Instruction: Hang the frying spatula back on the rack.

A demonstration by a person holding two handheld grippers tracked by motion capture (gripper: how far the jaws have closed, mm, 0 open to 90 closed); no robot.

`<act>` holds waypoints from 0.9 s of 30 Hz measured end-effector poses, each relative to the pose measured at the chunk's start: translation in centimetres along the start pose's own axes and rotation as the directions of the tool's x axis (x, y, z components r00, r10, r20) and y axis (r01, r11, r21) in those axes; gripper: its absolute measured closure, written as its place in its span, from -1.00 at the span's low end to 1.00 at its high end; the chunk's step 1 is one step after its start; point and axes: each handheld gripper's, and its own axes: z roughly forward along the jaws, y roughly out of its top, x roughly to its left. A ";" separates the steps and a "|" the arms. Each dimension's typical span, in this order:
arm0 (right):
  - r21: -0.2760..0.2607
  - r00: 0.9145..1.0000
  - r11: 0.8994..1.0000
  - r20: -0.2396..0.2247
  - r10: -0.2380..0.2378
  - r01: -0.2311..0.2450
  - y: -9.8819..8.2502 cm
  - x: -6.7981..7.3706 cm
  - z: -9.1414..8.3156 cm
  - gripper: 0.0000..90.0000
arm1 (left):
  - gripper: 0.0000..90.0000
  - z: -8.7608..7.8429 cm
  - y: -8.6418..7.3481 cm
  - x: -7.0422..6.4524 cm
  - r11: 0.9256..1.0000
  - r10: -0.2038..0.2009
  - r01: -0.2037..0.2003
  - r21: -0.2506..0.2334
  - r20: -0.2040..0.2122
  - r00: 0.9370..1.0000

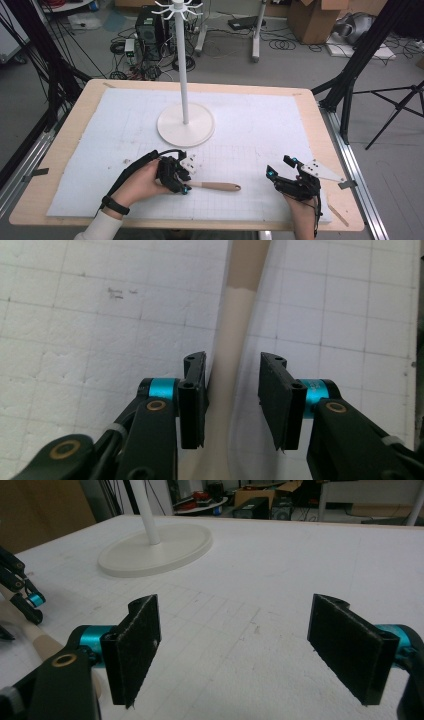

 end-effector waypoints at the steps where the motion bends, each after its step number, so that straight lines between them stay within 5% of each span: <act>1: 0.001 1.000 1.000 -0.002 0.003 -0.003 0.0 0.0 0.0 -0.55 | 0.46 0.0 0.2 0.0 1.000 -0.004 0.004 0.009 -0.002 1.000; 27: -0.001 1.000 1.000 -0.025 0.010 -0.010 0.1 -0.2 0.0 -0.55 | 0.67 0.2 0.5 0.0 0.998 0.049 -0.049 0.035 0.000 0.999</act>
